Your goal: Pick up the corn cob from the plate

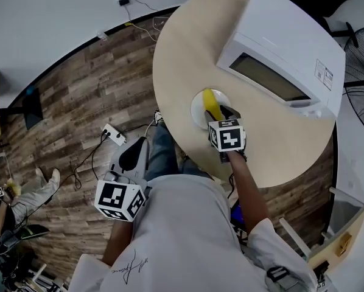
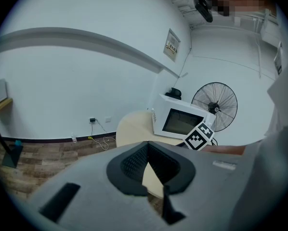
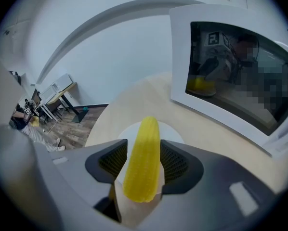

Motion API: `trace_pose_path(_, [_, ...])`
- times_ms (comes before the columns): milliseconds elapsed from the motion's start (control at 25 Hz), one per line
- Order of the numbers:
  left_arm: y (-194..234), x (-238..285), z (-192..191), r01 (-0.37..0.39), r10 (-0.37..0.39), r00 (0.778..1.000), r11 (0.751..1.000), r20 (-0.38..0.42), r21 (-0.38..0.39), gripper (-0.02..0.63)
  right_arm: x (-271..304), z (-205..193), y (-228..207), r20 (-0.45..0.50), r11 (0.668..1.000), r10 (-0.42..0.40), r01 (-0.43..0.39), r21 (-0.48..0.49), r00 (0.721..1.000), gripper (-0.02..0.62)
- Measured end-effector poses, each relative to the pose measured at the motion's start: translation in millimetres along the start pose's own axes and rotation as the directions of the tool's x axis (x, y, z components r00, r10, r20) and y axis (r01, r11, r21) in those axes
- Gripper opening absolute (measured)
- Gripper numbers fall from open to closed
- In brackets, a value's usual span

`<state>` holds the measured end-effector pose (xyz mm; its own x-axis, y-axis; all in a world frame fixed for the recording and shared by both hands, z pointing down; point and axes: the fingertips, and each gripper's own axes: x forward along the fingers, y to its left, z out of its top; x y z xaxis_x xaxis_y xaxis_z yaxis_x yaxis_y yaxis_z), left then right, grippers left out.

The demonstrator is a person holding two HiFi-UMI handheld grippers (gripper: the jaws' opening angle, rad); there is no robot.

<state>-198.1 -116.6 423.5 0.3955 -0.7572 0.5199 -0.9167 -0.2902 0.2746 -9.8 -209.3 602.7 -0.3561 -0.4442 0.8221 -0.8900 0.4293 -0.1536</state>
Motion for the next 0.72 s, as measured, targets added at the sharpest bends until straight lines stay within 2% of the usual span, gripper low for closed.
trace_pose_path(400, [4.2, 5.0, -1.1, 0.007, -0.007, 1.0, 1.0, -0.014, -0.002, -0.003, 16.4, -6.9, -3.2, -0.043, 1.0, -0.018, 0.017, -0.025, 0.999, 0.232])
trace_pose_path(720, [8.3, 3.4, -3.1, 0.006, -0.006, 1.0, 1.0, -0.029, 0.001, -0.003, 28.8, -10.3, -1.9, -0.072, 0.997, -0.044, 0.039, -0.073, 0.996, 0.263])
